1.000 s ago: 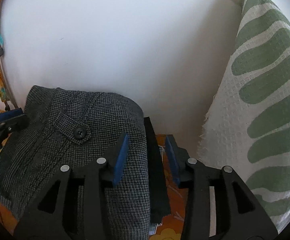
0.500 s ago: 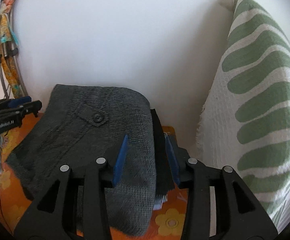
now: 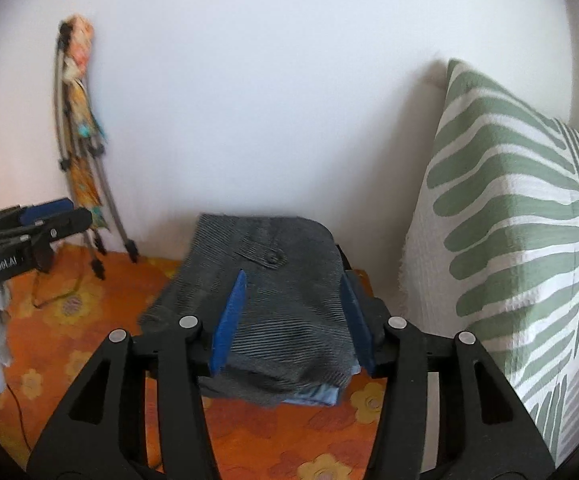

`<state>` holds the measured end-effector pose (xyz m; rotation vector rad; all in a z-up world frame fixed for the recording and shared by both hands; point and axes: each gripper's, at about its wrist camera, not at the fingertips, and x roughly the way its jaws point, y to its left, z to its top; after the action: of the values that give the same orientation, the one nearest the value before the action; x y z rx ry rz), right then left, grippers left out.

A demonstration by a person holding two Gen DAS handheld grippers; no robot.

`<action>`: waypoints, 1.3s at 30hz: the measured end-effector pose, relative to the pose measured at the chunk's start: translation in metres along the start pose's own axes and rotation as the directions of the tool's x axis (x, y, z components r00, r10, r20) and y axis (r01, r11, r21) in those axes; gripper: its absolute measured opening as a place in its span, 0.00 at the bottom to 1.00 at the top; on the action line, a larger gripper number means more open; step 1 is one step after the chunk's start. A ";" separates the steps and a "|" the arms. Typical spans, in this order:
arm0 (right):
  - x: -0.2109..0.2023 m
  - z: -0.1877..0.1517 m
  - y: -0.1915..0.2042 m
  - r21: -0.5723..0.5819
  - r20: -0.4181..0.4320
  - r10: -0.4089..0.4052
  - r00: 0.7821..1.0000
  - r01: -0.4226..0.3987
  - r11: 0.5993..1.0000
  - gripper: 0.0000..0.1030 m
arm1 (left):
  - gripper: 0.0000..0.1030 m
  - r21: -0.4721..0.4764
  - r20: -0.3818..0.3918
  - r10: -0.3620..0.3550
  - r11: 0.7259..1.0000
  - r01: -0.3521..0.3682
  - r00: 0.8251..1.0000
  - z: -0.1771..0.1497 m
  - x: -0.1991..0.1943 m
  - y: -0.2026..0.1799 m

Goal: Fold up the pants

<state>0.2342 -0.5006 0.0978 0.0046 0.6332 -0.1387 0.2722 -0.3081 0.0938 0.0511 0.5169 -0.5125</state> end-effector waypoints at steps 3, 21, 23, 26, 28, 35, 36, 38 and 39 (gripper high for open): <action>-0.024 0.000 0.010 0.009 0.026 -0.002 1.000 0.002 1.000 0.53 | 0.49 0.015 0.017 -0.012 1.000 0.012 1.000 -0.002 -0.026 -0.004; -0.132 -0.032 0.094 0.036 0.127 -0.044 0.991 0.040 0.999 0.87 | 0.67 0.064 0.062 -0.093 0.994 0.089 0.994 -0.041 -0.145 0.000; -0.139 -0.039 0.100 0.051 0.125 -0.053 0.991 0.047 0.998 0.89 | 0.68 0.071 0.064 -0.104 0.993 0.099 0.993 -0.046 -0.158 0.002; -0.151 -0.052 0.114 0.042 0.118 -0.084 0.989 0.080 0.996 0.93 | 0.75 0.075 0.072 -0.108 0.992 0.102 0.992 -0.054 -0.175 0.006; -0.157 -0.060 0.122 0.036 0.121 -0.097 0.988 0.094 0.995 0.96 | 0.78 0.079 0.074 -0.114 0.991 0.108 0.991 -0.061 -0.185 0.008; -0.177 -0.085 0.137 0.090 0.115 -0.099 0.988 0.089 0.992 1.00 | 0.80 0.094 0.044 -0.115 0.989 0.110 0.992 -0.089 -0.208 0.008; -0.178 -0.088 0.140 0.090 0.116 -0.105 0.988 0.095 0.991 1.00 | 0.80 0.095 0.040 -0.116 0.989 0.112 0.992 -0.093 -0.209 0.008; -0.181 -0.093 0.144 0.089 0.122 -0.118 0.985 0.108 0.990 1.00 | 0.81 0.093 0.034 -0.114 0.989 0.111 0.993 -0.100 -0.212 0.008; -0.181 -0.096 0.146 0.088 0.125 -0.126 0.984 0.116 0.989 1.00 | 0.81 0.093 0.028 -0.105 0.990 0.102 0.994 -0.104 -0.212 0.009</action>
<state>0.0523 -0.3288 0.1220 0.0347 0.4971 -0.2803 0.0705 -0.1860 0.1055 0.1035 0.4650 -0.6379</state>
